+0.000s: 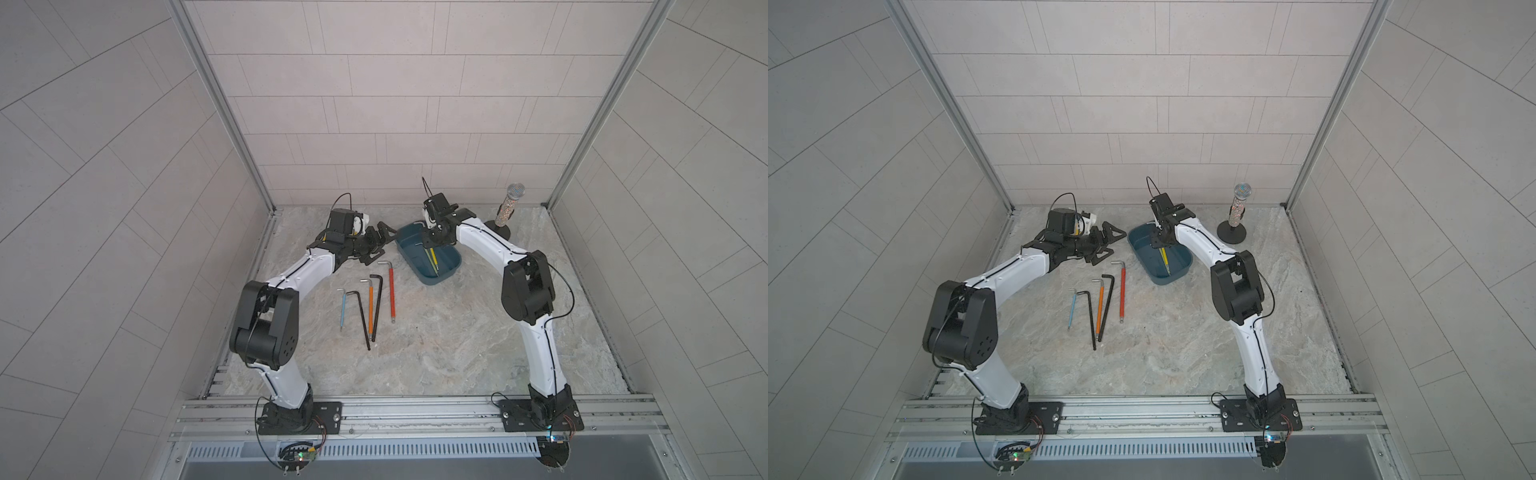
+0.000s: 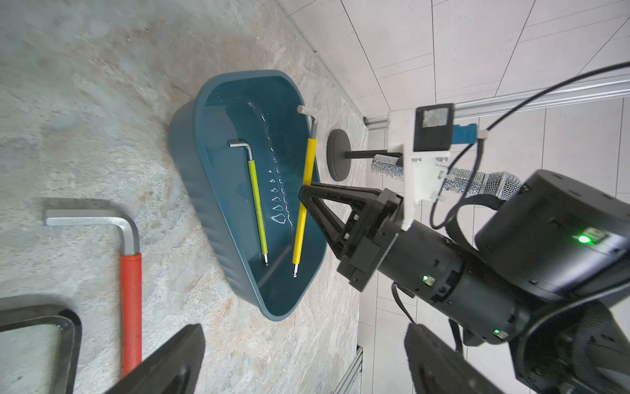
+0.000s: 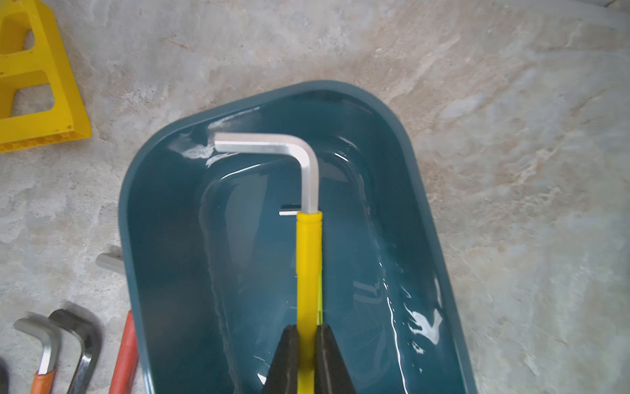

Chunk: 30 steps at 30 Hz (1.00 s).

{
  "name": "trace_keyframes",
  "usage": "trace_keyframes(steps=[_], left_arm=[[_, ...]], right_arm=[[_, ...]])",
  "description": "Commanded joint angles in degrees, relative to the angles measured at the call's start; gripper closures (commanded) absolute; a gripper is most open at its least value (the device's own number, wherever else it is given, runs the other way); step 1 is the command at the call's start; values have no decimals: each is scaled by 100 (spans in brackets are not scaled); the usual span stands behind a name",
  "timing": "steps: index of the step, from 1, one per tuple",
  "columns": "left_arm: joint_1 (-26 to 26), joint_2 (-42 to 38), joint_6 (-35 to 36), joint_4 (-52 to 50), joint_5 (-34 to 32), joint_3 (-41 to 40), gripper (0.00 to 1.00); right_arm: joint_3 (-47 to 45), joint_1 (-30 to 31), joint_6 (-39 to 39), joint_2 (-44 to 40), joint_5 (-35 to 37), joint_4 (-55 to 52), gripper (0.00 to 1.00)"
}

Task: Put the hex key on the desktop into the storage box
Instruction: Place the Allen key in the storage box.

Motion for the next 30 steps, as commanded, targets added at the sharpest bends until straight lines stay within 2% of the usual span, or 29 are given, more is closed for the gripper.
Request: trace_keyframes(steps=[1,7,19,26,30], left_arm=[[44,-111,-22,137,53,-83,1],[71,-127,-31,143,74,-85,1],[82,-151,-77,214,141,-90,3],[83,-202,-58,183,158,-158,3],[73,-278,-60,153,152,-348,0]], right_arm=[[148,-30,-71,198,46,63,100],[-181,-23,-14,239,29,266,100],[-1230,-24,-8,-289,-290,395,100],[-1803,-24,134,-588,-378,676,85],[-2004,-15,234,-774,-491,823,56]])
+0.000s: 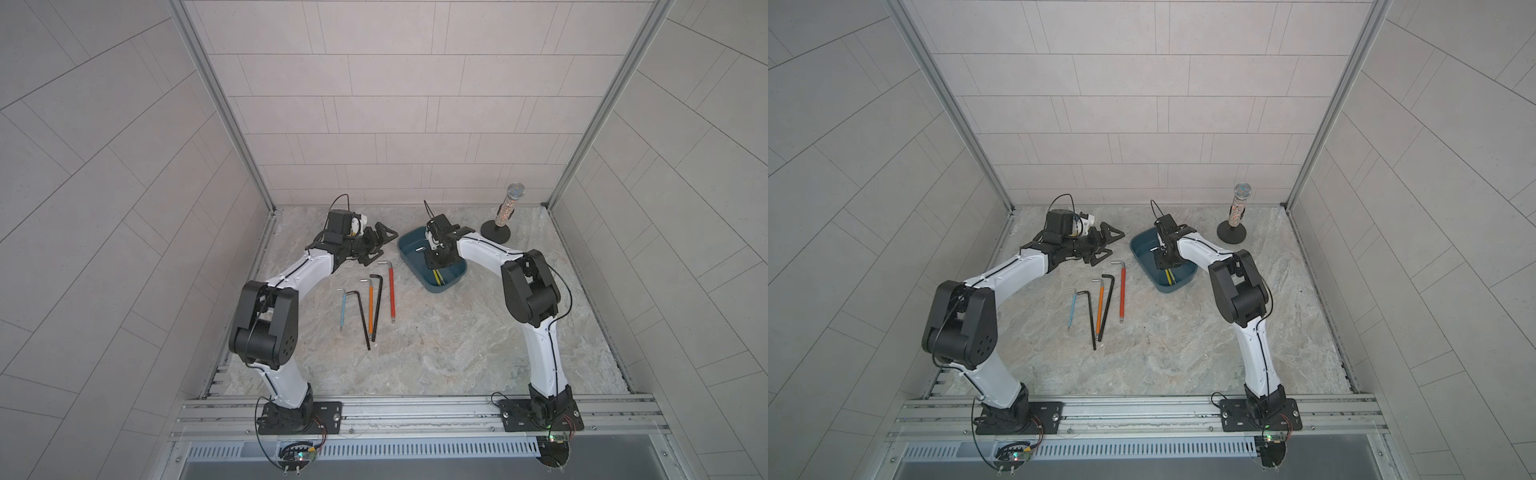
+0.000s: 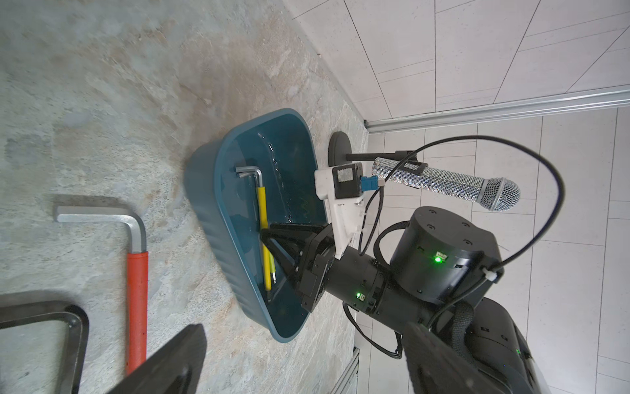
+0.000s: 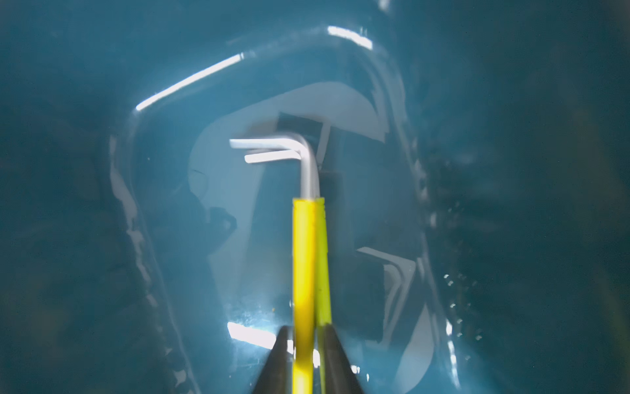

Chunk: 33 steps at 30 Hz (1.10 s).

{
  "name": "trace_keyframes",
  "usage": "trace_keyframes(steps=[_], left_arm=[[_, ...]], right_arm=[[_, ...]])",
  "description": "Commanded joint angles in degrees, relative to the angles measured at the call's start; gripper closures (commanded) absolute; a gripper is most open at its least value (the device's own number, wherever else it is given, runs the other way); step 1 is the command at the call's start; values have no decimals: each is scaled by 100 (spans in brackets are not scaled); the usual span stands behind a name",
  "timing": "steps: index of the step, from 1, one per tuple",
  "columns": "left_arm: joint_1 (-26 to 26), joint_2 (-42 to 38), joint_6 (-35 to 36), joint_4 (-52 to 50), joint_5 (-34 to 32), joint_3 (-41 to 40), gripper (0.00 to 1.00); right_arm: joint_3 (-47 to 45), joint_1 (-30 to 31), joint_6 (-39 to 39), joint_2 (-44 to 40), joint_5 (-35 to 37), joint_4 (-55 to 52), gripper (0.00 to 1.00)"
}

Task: Put the hex key on the desktop into the storage box
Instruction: Place the Allen key in the storage box, then pick up the Allen key from the center of the board.

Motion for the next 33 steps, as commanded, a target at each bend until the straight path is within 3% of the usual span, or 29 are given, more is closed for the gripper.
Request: trace_keyframes(steps=[1,8,12,17,20,22,25,31,33], left_arm=[[31,-255,22,55,117,-243,0],[32,-433,84,28,367,-485,0],[41,-587,91,23,386,-674,0],[42,-533,-505,699,871,-900,0],[64,-651,-330,658,850,-962,0],[240,-766,-155,319,577,-946,0],[683,-887,-439,645,472,-1189,0],[1436,-1280,-235,400,288,-1709,0],[1572,-1411,-319,650,193,-2067,0]], right_arm=[[-136,0,111,-392,-89,133,52],[-252,8,241,-810,1,162,43],[-459,14,486,-1212,-170,275,44],[-994,64,856,-1927,-305,617,45],[-1298,92,1015,-2404,-549,687,44],[-1527,101,1187,-2710,-685,724,41],[-1858,216,1271,-3167,-717,806,35],[-2123,707,1241,-3882,163,432,29],[-2217,835,1246,-4031,413,407,21]])
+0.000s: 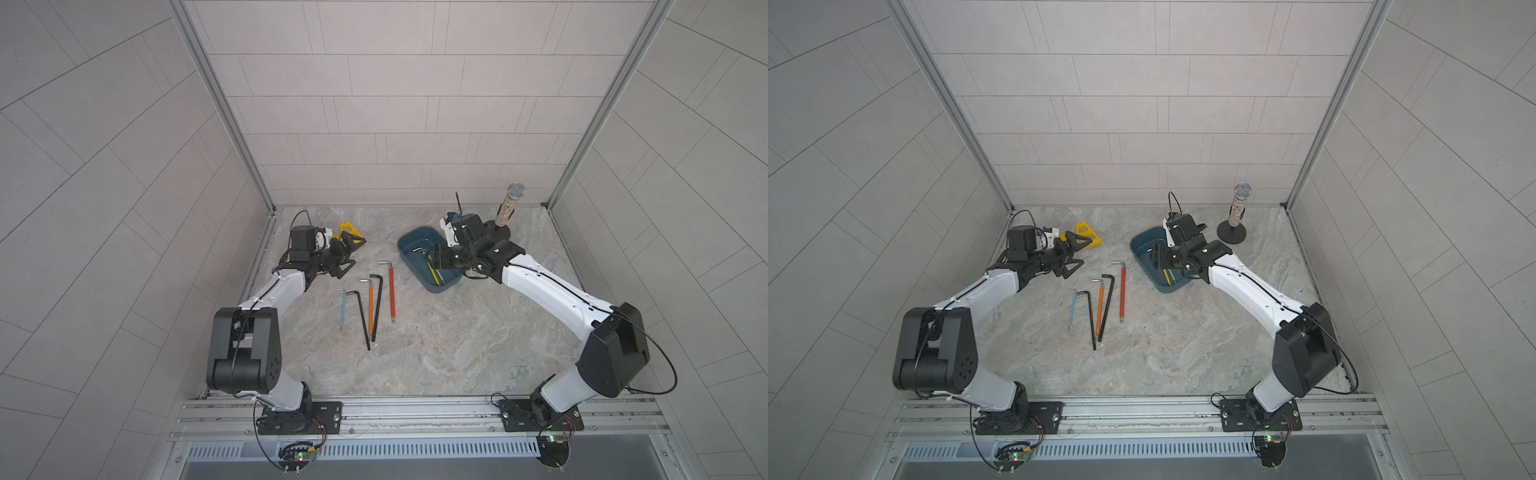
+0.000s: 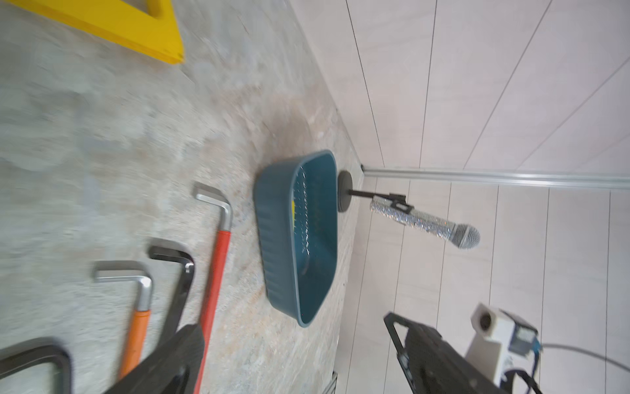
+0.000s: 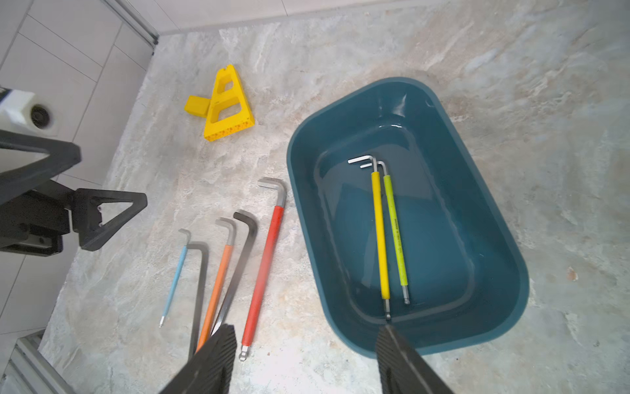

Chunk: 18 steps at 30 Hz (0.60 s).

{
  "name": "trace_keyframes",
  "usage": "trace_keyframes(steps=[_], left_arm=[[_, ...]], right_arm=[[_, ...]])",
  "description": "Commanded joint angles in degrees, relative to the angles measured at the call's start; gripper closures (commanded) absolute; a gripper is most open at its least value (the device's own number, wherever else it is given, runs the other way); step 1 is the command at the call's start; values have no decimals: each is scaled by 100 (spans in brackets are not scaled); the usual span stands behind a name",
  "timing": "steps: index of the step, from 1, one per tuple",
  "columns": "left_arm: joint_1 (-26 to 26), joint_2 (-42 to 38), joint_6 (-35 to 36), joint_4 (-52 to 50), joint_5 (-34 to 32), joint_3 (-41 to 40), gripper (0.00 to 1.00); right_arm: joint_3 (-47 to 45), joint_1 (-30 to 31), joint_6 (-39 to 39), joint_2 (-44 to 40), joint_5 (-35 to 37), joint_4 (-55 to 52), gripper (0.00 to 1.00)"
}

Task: Put the hex key on the desktop into the storage box
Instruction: Pick up the Allen key from the center of the board.

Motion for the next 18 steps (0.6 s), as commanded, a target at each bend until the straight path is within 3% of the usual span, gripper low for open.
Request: trace_keyframes(steps=[1,6,11,18], left_arm=[[196,-305,13,177,-200,-586,0],[275,-328,-3,97,17,-592,1],[276,-825,976,-1115,-739,-183,3],[285,-1252,1723,-1761,-1047,-48,0]], right_arm=[[-177,264,17,-355,743,-201,21],[-151,688,-91,-363,1308,-257,21],[277,1015,-64,93,1663,-500,24],[764,1269,242,1077,1701,-367,29]])
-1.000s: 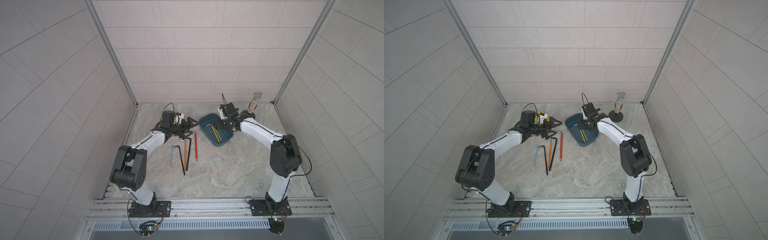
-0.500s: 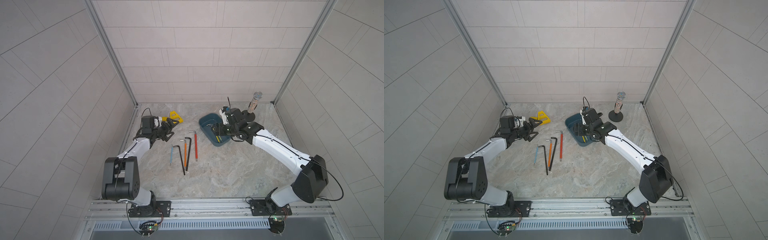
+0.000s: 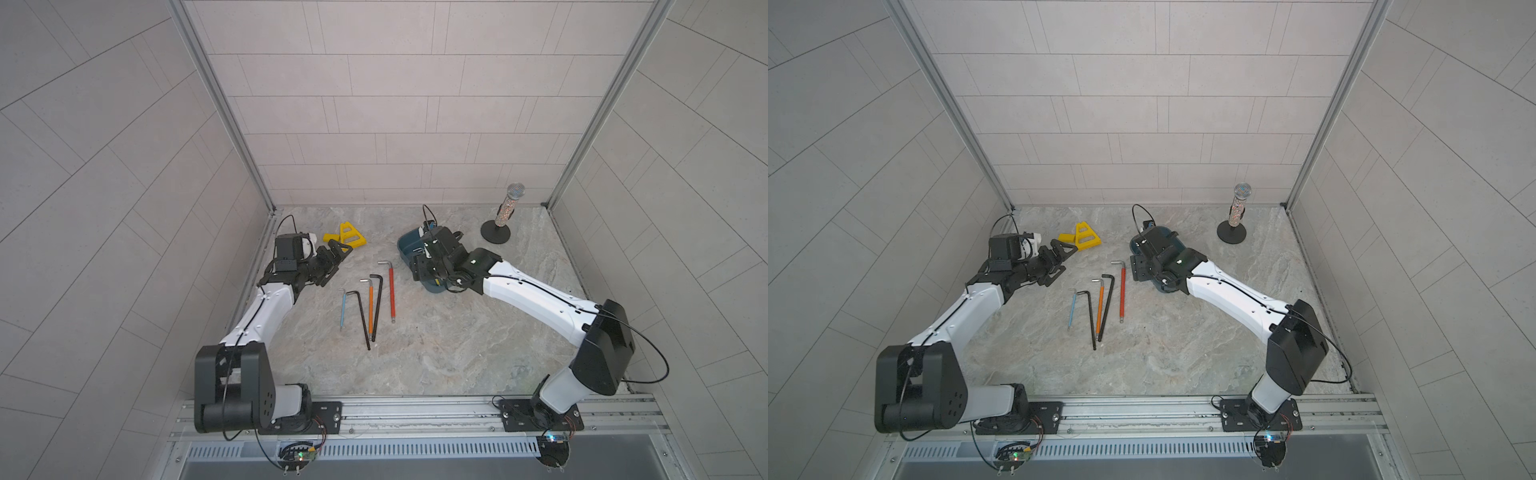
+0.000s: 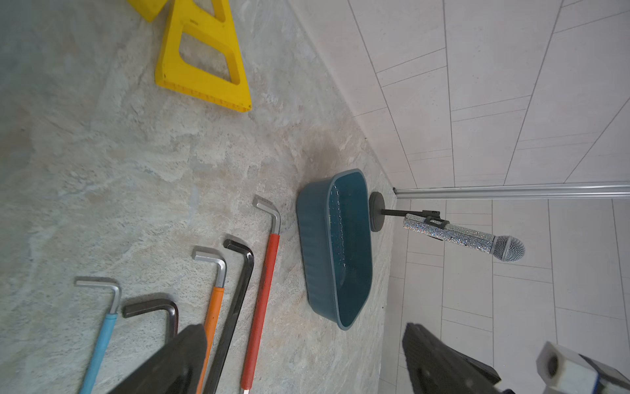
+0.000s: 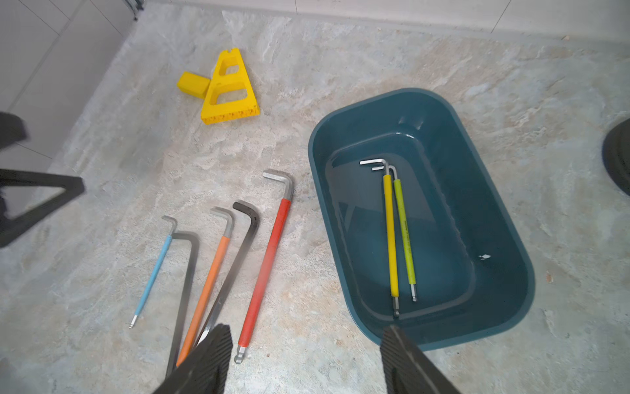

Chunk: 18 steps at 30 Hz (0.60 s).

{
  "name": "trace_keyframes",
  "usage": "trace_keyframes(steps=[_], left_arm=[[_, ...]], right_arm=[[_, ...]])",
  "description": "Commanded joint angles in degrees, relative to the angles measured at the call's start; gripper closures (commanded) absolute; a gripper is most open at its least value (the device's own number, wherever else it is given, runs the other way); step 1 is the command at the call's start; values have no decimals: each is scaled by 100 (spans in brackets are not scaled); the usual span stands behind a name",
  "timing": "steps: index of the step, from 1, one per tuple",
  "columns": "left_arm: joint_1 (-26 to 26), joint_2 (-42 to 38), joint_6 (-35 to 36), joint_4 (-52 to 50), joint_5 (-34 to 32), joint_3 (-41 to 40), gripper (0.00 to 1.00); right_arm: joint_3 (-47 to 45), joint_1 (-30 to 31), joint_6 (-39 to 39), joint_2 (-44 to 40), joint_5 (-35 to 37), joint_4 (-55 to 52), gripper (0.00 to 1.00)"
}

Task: Put the hex key on the desktop into the storage box
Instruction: Pick up the Allen key from the center of the board.

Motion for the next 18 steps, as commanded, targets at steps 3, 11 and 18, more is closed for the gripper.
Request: trace_keyframes(steps=[3,11,18], left_arm=[[33,-112,377,-316,-127,2,0],[234,-15,-261,382,367,-302,0],[429,-62,-359,465,438,-367,0]], right_arm=[[618,298,136,919,236,-142,30],[1356,571,150,1941,323,-451,31],[1701,575,249,2755,99,-396,36]])
